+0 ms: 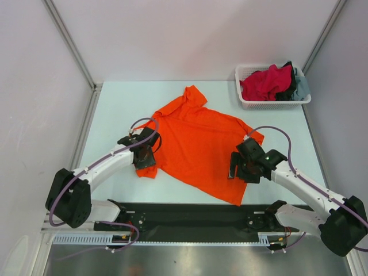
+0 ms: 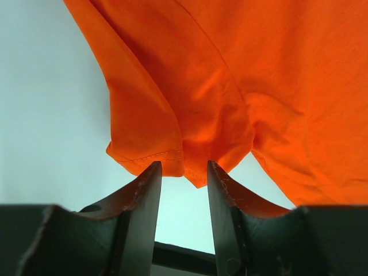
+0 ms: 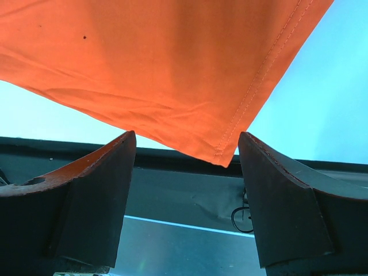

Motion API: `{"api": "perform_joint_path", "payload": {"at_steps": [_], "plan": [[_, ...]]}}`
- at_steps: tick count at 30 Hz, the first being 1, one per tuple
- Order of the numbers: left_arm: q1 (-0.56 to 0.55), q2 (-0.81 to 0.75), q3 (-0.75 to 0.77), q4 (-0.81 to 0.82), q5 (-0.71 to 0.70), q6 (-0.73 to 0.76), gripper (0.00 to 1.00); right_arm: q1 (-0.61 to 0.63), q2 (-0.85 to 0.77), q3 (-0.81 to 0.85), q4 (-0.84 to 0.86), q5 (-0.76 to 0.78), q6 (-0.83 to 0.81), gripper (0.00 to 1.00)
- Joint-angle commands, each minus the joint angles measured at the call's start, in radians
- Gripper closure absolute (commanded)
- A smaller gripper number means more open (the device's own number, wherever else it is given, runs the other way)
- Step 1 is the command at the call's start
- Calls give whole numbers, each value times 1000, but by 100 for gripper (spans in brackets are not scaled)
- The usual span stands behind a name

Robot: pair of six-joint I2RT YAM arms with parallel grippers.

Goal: Fold and stack the t-shirts
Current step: Flatten the tshirt out

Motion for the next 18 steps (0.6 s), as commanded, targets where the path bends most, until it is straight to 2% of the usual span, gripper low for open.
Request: {"api": "perform_joint_path", "payload": {"at_steps": [1, 10, 18], "plan": [[-5, 12, -5, 8, 13, -17, 58, -10, -6, -3, 12, -1, 1, 23], [-6, 19, -25, 17, 10, -6, 55, -28, -10, -35, 33, -30, 4, 23], [-5, 26, -30, 23, 21, 11, 61, -28, -13, -48, 32, -33, 16, 23]]}}
